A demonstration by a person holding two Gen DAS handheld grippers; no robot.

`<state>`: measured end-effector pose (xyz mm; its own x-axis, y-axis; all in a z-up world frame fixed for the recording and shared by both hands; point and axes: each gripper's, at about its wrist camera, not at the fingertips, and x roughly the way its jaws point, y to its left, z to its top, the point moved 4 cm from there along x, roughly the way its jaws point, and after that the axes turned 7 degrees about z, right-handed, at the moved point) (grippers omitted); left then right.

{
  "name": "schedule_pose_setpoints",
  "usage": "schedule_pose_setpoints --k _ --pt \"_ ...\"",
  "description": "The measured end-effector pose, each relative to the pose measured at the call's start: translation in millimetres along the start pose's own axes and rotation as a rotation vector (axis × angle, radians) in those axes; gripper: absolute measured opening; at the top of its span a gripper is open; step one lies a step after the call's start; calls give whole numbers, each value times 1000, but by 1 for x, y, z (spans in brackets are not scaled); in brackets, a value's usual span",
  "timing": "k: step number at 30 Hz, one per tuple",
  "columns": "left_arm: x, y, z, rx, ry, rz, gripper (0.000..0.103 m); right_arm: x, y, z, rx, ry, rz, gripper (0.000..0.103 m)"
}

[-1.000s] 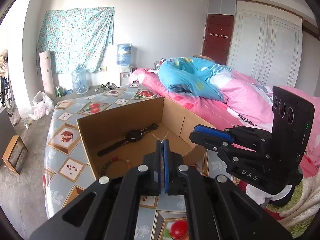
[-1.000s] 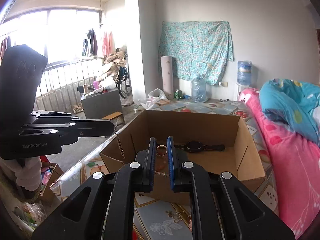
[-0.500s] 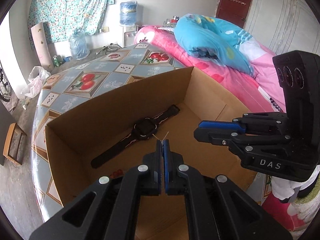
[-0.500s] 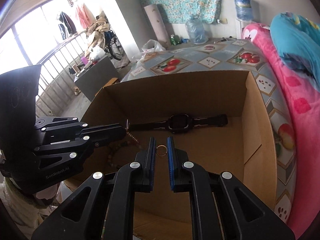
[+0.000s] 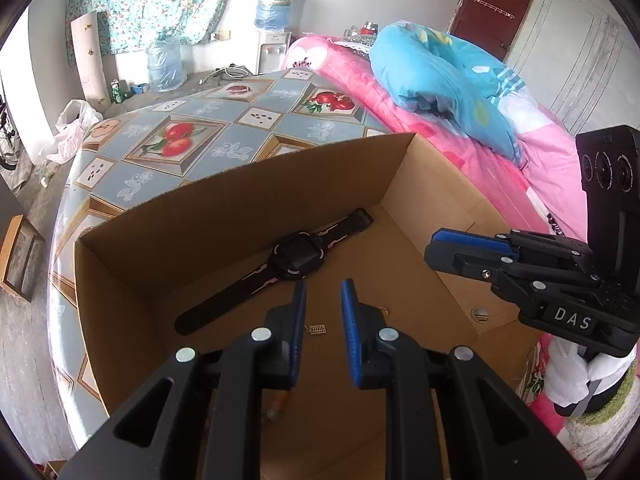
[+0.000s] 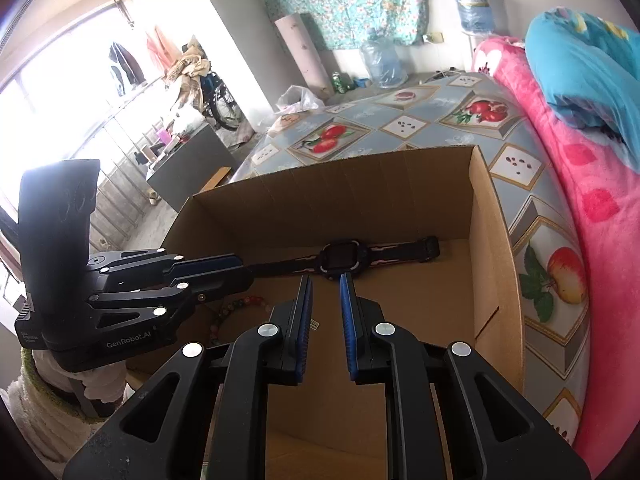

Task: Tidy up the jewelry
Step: 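Lower the earring into the box and open the left gripper, then withdraw the left gripper from the box toward the gold charms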

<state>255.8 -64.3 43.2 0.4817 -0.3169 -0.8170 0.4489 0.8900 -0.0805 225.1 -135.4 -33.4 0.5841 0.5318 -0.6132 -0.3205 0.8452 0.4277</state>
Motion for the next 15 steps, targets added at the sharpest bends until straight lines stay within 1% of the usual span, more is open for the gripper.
schedule_pose_setpoints --k 3,7,9,12,15 --pt "-9 0 0 -2 -50 -2 17 -12 3 2 -4 -37 -5 15" --pt "-43 -8 -6 17 -174 -32 17 -38 14 -1 -32 -100 7 15" --pt "-67 -16 -15 27 -244 -86 18 -53 22 -6 -53 -136 27 15" --pt "-104 -26 -41 40 -346 -164 23 -77 32 -19 -74 -189 70 15" --pt "-131 -39 -72 69 -406 -236 28 -100 39 -40 -93 -240 114 15"
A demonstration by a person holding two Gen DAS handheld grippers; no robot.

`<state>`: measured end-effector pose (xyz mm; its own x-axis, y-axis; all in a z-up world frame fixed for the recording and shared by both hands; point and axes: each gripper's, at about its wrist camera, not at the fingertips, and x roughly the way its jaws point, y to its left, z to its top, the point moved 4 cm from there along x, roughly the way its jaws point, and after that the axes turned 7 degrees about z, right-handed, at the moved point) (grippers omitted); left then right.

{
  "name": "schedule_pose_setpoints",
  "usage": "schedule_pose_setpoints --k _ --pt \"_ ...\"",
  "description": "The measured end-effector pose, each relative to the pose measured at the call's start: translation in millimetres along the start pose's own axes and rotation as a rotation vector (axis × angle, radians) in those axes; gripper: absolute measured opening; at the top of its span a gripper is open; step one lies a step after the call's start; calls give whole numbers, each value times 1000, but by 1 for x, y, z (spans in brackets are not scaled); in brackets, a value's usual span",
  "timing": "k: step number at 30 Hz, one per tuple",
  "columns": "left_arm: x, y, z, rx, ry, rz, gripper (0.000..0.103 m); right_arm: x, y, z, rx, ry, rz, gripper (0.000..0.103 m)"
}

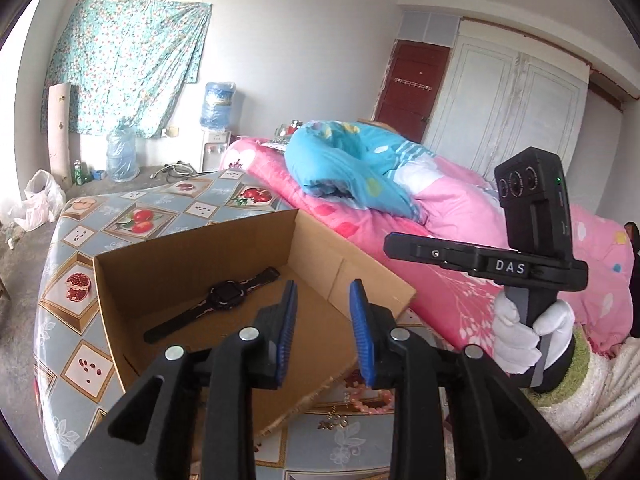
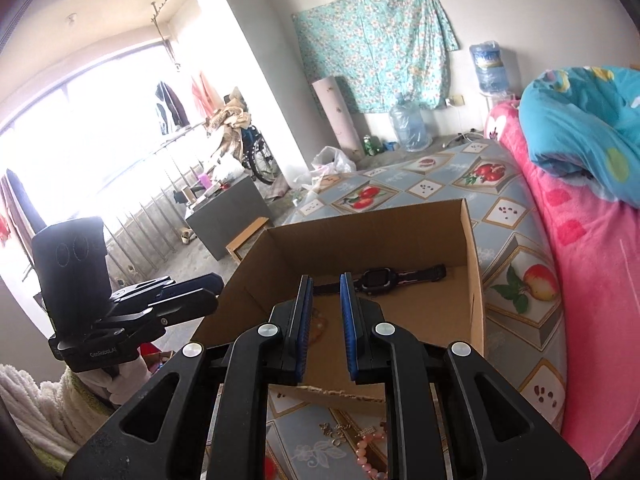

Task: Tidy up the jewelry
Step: 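Withdraw the left gripper from the box toward the gold charms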

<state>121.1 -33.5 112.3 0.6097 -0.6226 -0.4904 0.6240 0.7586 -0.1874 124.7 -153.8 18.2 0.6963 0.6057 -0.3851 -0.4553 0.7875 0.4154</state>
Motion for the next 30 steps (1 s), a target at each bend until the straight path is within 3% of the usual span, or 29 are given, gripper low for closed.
schedule_pose_setpoints --k 5,9,12,16,20,30 --pt "-28 -31 -45 52 -8 -25 37 -21 6 -38 41 -2 52 16" --pt "-14 -38 -84 -5 84 -17 38 -13 2 -77 80 66 3 20" --pt "3 -36 -107 -17 137 32 38 1 -2 -112 120 137 -32 20" --pt "28 -33 -127 24 183 134 38 23 1 -146 80 221 -104 20" --pt "52 -31 -135 91 202 209 32 39 5 -158 44 252 -140 18" --pt "89 -34 -150 198 263 255 31 62 -5 -163 45 281 -185 15"
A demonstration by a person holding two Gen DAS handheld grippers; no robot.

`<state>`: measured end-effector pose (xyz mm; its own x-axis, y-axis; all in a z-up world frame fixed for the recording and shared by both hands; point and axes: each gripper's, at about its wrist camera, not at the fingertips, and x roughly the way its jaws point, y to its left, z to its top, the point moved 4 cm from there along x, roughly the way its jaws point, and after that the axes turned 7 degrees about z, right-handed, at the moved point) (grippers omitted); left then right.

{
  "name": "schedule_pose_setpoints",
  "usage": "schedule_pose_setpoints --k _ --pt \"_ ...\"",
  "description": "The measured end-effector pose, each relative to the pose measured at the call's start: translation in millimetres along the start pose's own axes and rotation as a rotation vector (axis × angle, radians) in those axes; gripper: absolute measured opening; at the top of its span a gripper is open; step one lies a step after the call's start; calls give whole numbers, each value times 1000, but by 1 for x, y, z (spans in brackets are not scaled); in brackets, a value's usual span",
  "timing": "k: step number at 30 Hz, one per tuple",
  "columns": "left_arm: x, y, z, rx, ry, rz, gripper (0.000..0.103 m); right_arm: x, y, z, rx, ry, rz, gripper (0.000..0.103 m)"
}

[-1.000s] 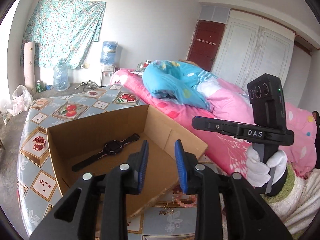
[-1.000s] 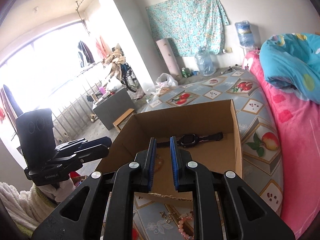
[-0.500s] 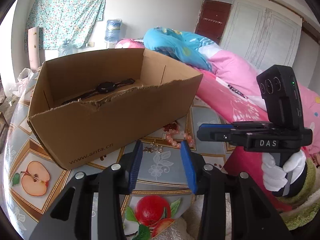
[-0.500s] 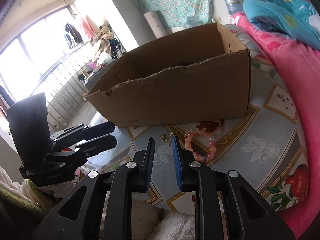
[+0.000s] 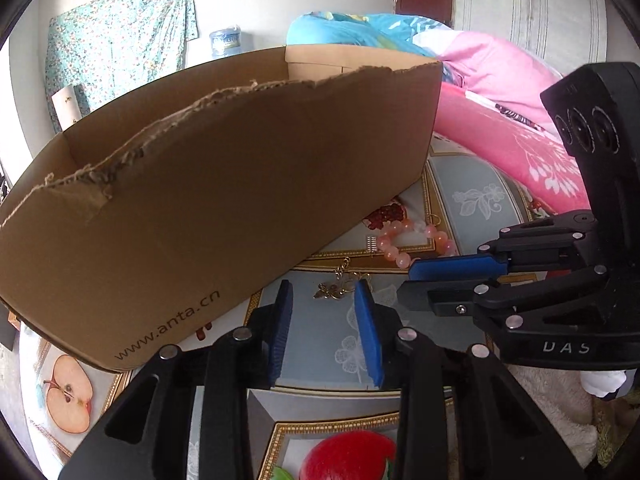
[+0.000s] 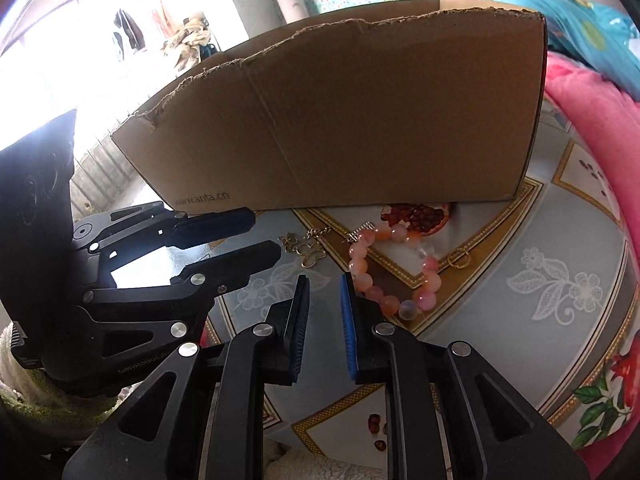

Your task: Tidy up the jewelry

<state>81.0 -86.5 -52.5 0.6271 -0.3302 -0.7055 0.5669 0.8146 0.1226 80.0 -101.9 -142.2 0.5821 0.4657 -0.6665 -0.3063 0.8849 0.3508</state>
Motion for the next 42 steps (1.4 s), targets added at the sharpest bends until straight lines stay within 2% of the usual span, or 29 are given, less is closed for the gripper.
schedule_pose_setpoints --k 4,10,13,18,27,33,36,39,42 --pt "10 -1 -1 21 27 -7 25 -2 -2 3 16 -5 0 15" --pt "13 0 3 34 27 -22 19 -9 -8 -3 36 -12 13 14" --pt "15 -3 5 50 22 -27 12 -10 -14 -5 41 -16 17 14" --pt "13 -3 4 45 12 -19 12 -14 -19 -5 46 -19 20 13" --pt "0 7 -8 -12 47 31 12 -12 -9 -9 -4 -6 8 18" --pt "-10 23 -21 -89 61 60 12 -3 7 -7 -99 1 -50 18" --pt "-12 27 -24 -100 60 64 12 4 11 1 -128 0 -89 18" --pt "-12 28 -26 -102 53 64 12 7 12 9 -152 -5 -104 24" --pt "-13 29 -26 -103 50 62 12 11 15 15 -175 3 -112 25"
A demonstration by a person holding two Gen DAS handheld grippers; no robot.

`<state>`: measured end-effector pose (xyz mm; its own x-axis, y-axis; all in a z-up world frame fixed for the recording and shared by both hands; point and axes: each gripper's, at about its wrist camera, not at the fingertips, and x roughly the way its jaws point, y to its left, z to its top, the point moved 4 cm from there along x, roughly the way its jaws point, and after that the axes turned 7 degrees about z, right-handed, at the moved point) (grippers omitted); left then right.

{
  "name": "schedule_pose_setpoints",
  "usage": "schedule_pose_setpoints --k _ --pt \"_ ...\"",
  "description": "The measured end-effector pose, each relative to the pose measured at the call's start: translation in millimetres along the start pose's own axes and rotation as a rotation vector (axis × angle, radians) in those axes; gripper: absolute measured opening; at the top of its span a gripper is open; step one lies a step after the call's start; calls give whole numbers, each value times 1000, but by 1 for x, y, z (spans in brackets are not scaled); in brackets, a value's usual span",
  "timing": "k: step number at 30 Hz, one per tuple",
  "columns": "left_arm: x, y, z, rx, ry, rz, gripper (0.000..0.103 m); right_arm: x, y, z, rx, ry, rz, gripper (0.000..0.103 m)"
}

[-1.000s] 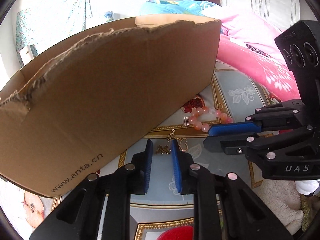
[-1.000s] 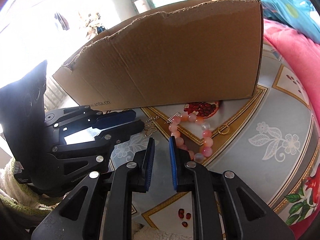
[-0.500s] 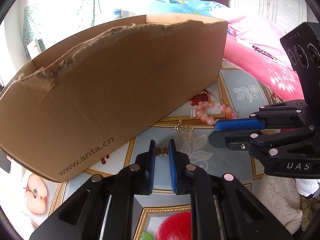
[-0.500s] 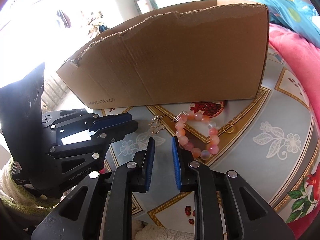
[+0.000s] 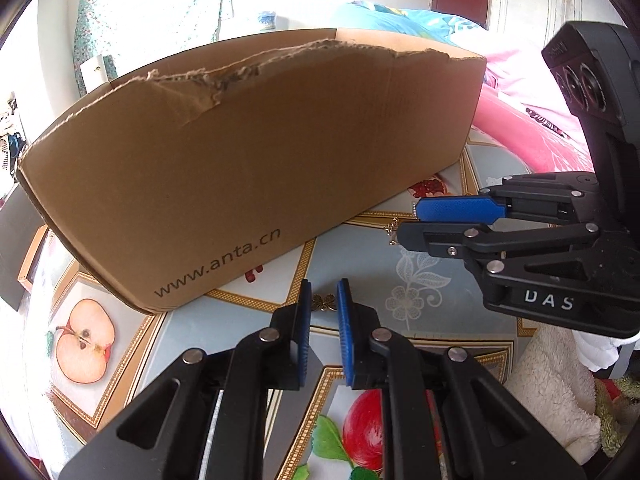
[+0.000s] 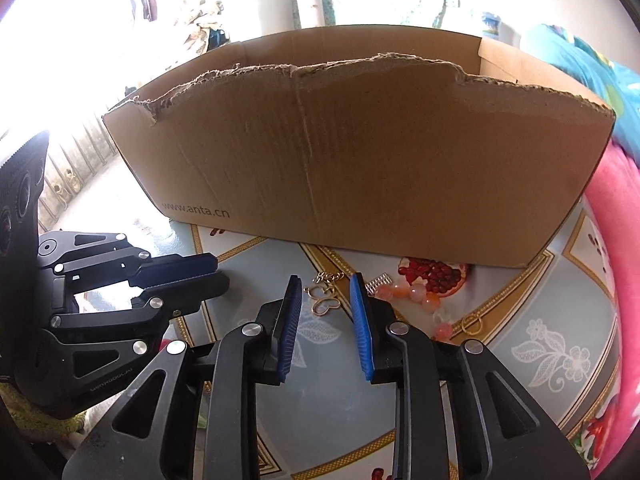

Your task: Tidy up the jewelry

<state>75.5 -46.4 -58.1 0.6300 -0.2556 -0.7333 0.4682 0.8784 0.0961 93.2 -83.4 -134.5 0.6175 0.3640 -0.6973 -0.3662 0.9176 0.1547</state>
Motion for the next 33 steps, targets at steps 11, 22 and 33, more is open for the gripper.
schedule_pose_setpoints --k 11,22,33 --pt "-2 4 -1 -24 -3 -15 12 9 21 0 -65 56 -34 11" --pt "-3 5 -2 -32 -5 -19 12 -3 37 -13 -38 82 -11 11" --pt "-2 5 -1 -29 -3 -20 12 -23 22 -19 16 71 28 14"
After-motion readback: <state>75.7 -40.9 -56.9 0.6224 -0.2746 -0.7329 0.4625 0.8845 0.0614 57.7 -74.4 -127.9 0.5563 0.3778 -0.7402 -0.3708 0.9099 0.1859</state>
